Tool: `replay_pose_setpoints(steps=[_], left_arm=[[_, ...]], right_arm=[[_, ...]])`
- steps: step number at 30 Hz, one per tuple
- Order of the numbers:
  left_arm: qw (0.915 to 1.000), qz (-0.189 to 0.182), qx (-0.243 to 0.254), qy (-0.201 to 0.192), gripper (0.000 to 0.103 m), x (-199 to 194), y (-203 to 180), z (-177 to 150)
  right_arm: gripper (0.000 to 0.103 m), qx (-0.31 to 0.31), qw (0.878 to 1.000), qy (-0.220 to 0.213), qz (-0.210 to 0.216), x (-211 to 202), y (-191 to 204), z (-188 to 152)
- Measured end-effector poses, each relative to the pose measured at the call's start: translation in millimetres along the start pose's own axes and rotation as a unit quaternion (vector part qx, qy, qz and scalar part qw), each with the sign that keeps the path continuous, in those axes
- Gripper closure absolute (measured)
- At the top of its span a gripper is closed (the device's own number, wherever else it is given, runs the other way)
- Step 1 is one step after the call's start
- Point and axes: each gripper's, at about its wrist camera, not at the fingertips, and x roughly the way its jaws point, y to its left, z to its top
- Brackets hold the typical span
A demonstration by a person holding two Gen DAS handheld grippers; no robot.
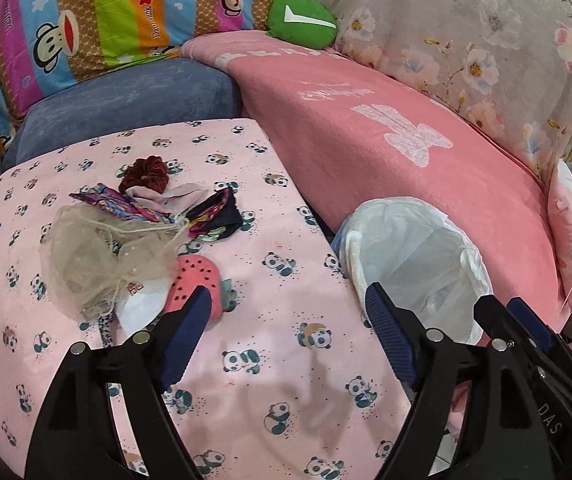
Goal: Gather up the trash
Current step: 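Grasp the beige tulle bag with the left tool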
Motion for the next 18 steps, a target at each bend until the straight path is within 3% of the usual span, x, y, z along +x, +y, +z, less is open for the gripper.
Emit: replay_pose_setpoints(steps=[18], left_arm=[[0.994, 0.059, -0.093, -0.002, 0.023, -25.3, 116.5, -21.1]], right_arm=[[0.031, -0.065, 0.997, 0.031, 0.037, 4.7, 87.4, -33.8]])
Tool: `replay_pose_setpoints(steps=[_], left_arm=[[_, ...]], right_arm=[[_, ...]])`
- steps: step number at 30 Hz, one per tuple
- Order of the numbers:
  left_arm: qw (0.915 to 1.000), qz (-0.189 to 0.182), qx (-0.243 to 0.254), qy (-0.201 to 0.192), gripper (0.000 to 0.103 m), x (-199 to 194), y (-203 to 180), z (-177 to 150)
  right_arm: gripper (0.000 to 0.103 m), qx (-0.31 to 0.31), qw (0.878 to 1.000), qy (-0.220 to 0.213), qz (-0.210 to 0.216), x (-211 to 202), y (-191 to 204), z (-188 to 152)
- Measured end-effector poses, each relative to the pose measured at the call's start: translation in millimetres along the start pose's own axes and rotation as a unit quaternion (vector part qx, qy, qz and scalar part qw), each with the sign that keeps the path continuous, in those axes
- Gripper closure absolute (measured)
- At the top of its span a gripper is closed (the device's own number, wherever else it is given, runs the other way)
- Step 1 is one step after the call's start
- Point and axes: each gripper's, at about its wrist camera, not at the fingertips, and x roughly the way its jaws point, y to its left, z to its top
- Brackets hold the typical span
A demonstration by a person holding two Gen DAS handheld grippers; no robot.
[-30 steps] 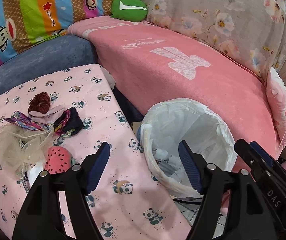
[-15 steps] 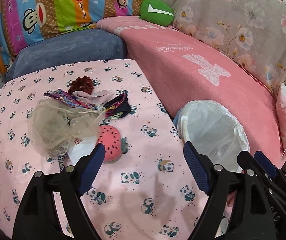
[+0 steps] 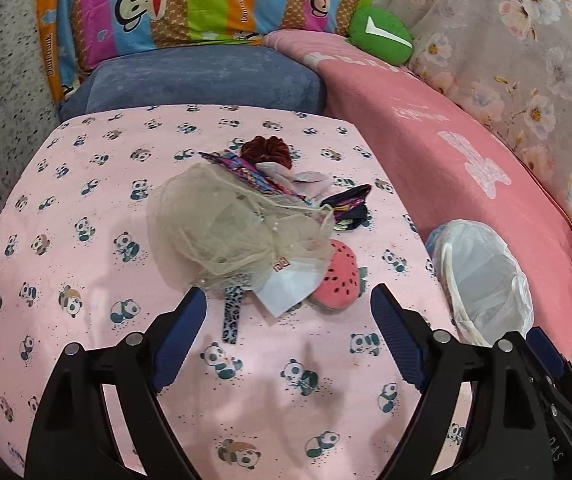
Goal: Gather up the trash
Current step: 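Grasp the beige tulle bag with the left tool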
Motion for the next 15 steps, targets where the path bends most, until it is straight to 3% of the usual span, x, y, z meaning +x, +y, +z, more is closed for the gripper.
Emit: replay_pose_setpoints(steps=[9, 15], left_arm=[[0.9992, 0.021, -0.033, 0.01, 0.024, 23.4, 41.4, 9.9], [0.9988, 0.015, -0.039, 0.026, 0.033, 52.4, 50.0, 21.9]], right_arm=[[0.031, -0.029, 0.999, 0.021, 0.02, 25.9, 37.8, -6.4], [0.031, -0.039, 0.998, 0.034, 0.024, 47.1, 53.5, -5.6]])
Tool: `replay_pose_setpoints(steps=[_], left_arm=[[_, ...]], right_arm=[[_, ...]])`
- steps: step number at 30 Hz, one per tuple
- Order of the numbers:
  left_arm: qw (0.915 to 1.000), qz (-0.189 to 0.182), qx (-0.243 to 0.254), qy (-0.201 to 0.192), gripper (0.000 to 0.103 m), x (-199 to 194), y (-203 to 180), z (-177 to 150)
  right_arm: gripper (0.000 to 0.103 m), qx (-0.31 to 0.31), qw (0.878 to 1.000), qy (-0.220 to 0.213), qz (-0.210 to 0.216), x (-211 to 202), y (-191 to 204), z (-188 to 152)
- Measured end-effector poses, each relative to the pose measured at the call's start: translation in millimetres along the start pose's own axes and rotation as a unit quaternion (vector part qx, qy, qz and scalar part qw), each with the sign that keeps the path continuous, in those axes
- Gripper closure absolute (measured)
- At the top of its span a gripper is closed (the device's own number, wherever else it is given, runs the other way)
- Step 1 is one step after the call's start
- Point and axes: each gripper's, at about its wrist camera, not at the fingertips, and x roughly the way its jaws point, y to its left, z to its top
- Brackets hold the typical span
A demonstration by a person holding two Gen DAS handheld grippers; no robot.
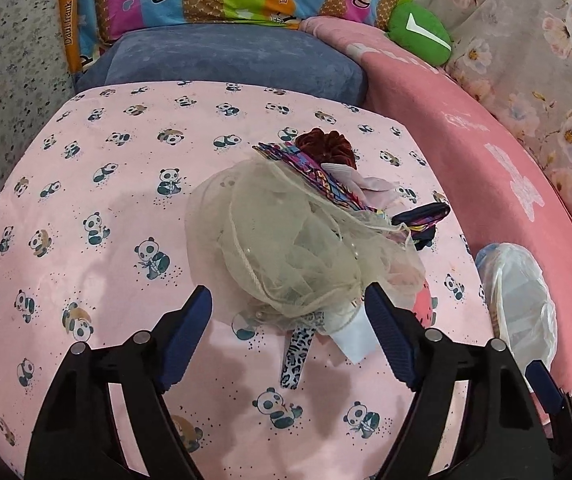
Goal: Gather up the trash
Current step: 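Grasp the beige tulle bag with the left tool, then grasp the leopard-print strap with the right tool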
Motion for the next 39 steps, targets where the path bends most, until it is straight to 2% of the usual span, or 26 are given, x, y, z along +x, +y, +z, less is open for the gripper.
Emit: replay_pose_setpoints(steps=[4, 6, 8, 11, 16, 19, 23, 30, 37, 39], left_arm=[[0.9997, -0.009, 0.007, 0.02, 0.05, 20.6, -0.8, 6.4], [0.9994, -0.015, 0.008, 0.031, 0.082, 28.8, -0.2, 7.7], [0.999, -0.021, 0.006, 0.038, 0.098, 31.9, 2.4, 8.4], [0.9996, -0.02, 0.002, 0.021, 0.1, 19.0, 9.6, 8.0], [0.9988, -0.041, -0.019, -0.017, 0.101, -23.7, 28.9, 14.2], [0.998, -0.036, -0.025, -0.046, 0.101, -51.4, 40.6, 17.2], [0.9966, -0.032, -0.039, -0.065, 0.101, -76.2, 58.1, 18.7], [0.9954, -0.007, -0.049, -0.082, 0.101, -91.1, 84.5, 18.4], [0.995, 0.007, -0.062, -0.079, 0.101, -84.2, 110.7, 21.4], [0.995, 0.011, -0.064, -0.076, 0.101, -80.4, 117.7, 20.8]], right_arm=[[0.031, -0.002, 1.0, 0.006, 0.0, 12.7, 5.1, 2.9], [0.031, -0.002, 1.0, 0.009, 0.0, 18.0, 7.8, 4.2], [0.031, -0.004, 1.0, 0.012, 0.0, 22.2, 10.9, 4.5], [0.031, -0.006, 1.0, 0.015, 0.001, 25.3, 14.9, 4.8], [0.031, -0.01, 1.0, 0.018, 0.01, 25.7, 25.4, 3.2], [0.031, -0.015, 0.999, 0.019, 0.022, 25.0, 35.9, 2.5], [0.031, -0.031, 0.998, 0.023, 0.044, 28.2, 56.1, 0.5], [0.033, -0.054, 0.993, 0.047, 0.089, 43.4, 95.5, -7.6], [0.034, -0.08, 0.989, 0.072, 0.098, 83.1, 128.5, -12.0], [0.038, -0.079, 0.989, 0.078, 0.096, 94.4, 132.5, -11.3]])
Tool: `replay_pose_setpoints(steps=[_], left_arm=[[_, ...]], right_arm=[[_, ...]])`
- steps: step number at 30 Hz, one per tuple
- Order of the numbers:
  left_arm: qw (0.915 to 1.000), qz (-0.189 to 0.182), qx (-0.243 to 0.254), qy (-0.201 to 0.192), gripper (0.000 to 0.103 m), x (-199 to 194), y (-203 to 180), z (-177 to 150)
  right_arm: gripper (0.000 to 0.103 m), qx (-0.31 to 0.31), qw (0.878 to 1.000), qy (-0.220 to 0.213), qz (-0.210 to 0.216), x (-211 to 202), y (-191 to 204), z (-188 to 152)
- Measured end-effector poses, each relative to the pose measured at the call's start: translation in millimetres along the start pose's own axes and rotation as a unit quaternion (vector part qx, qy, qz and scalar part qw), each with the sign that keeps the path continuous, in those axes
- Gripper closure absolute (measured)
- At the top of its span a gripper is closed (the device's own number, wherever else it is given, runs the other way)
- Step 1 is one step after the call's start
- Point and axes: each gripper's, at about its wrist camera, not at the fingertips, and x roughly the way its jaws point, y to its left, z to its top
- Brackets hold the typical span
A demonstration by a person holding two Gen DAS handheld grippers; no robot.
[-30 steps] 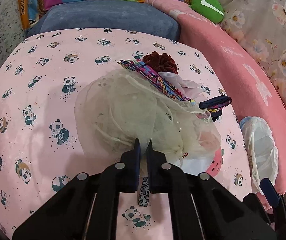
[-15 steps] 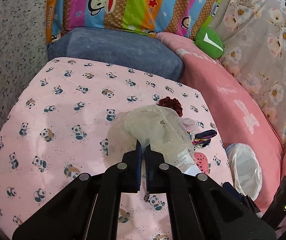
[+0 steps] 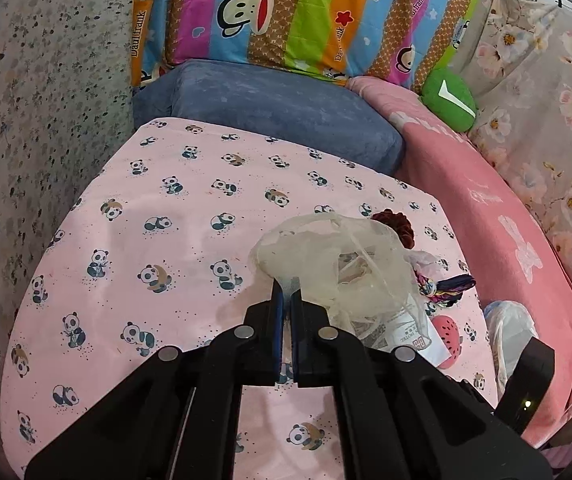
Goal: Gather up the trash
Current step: 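Grasp the leopard-print strap with the right tool, then carry the tulle bag with the left tool while the right tool carries the strap toward the bin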
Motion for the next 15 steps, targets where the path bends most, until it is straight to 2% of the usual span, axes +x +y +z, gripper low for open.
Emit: replay_pose_setpoints(steps=[2, 4, 6, 9, 15], left_arm=[[1.0, 0.002, -0.005, 0.004, 0.101, 4.7, 6.5, 0.9], [0.9999, 0.004, -0.007, 0.007, 0.101, 8.9, 11.1, 1.7], [0.9999, 0.005, -0.008, 0.009, 0.101, 11.0, 13.3, 1.7], [0.9999, 0.002, -0.01, 0.01, 0.101, 10.7, 13.0, 2.9], [0.9999, -0.011, 0.003, -0.006, 0.101, -5.9, -7.4, 7.0]], right_arm=[[0.046, 0.002, 1.0, 0.009, 0.0, 11.9, -0.2, 3.5], [0.061, 0.006, 1.0, 0.019, 0.0, 21.6, -0.8, 5.0], [0.094, 0.011, 1.0, 0.029, 0.006, 26.7, -1.8, 5.2], [0.101, 0.019, 0.999, 0.025, 0.013, 19.2, -4.6, 4.5], [0.102, 0.03, 0.999, -0.025, 0.031, -32.4, -11.1, 11.6]])
